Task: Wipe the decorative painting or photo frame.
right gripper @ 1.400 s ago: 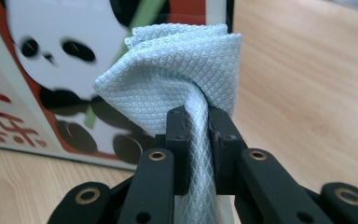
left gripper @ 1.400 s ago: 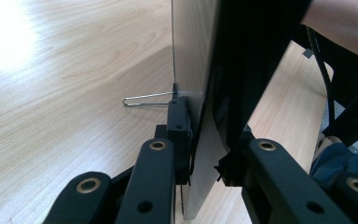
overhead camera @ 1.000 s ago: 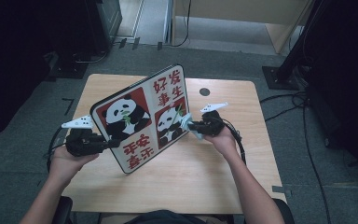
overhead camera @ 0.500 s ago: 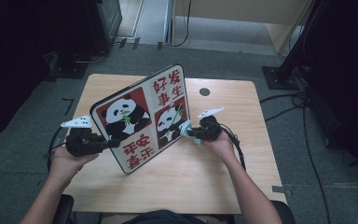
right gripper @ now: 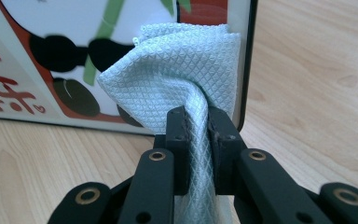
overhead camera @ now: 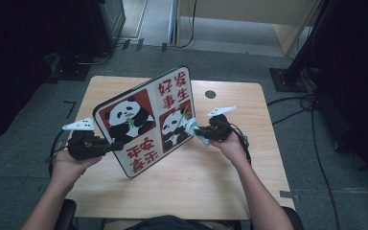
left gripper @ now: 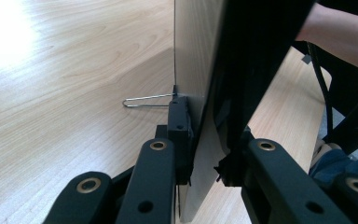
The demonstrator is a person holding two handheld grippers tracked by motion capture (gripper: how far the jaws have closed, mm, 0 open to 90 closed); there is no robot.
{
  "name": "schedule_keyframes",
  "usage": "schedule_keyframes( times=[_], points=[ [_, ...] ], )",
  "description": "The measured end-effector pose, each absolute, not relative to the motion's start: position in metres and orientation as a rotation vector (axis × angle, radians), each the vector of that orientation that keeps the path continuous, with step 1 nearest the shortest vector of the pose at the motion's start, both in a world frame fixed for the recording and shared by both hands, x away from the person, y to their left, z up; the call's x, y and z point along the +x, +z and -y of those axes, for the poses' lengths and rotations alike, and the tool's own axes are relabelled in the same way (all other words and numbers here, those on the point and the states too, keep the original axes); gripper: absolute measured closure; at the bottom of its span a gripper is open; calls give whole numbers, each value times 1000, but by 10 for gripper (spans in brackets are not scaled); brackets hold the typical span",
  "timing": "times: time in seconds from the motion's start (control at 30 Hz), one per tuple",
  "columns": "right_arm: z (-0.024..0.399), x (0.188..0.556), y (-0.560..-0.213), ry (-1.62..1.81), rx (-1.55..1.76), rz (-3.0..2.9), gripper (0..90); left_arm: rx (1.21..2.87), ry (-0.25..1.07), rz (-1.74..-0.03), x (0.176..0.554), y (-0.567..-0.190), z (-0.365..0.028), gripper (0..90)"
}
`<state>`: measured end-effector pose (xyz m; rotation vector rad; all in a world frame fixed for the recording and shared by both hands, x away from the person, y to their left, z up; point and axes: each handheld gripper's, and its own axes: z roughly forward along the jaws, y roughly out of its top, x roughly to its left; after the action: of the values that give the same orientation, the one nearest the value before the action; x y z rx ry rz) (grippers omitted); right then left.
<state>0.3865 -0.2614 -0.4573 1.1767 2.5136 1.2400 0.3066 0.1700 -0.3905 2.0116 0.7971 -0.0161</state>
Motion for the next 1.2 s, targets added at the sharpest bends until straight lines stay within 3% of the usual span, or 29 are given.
schedule_keyframes(
  times=[0.57, 0.93, 1.2],
  points=[
    [260, 391, -380, 1358, 1030, -2465, 810, 2012, -8, -798, 306, -391, -170, 785],
    [240, 400, -312, 1423, 893, -2421, 809, 2005, -15, -796, 307, -391, -171, 785],
    [222, 407, -283, 1452, 848, -2383, 809, 2002, -19, -795, 307, -392, -171, 786]
  ],
)
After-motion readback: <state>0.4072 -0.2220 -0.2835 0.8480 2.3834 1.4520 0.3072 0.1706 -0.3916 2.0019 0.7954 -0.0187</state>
